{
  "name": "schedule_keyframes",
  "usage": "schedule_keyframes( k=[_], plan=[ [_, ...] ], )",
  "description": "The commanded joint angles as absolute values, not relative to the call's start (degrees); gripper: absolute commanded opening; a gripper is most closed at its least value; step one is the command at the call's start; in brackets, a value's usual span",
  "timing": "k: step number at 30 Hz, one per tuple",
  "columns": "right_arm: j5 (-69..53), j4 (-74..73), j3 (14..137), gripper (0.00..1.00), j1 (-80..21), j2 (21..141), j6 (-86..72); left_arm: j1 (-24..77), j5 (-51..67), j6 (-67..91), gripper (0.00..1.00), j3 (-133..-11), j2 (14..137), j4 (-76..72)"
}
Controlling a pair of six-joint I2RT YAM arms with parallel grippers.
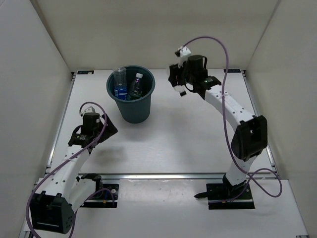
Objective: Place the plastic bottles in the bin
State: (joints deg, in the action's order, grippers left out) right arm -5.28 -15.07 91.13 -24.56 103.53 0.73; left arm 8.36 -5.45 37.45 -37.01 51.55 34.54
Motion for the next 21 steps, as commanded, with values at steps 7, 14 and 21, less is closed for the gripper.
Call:
schedule_keyframes(
  k=[7, 14, 21],
  plan=[
    [-22.6, -4.5, 113.4, 0.35, -34.2, 107.5, -3.4, 8.2, -1.4, 37.3, 0.99, -35.9, 53.5, 30.1],
    [-30.4, -0.8, 119.5, 0.51, -38.2, 115.2, -8.9, 7.6, -3.6, 35.7, 0.99, -37.0, 52.6, 31.7],
    [-28.7, -0.4, 118.6, 0.99, -38.5, 115.9, -8.5, 8.4, -4.5, 35.2, 0.98, -38.1, 53.0, 32.7]
  ],
)
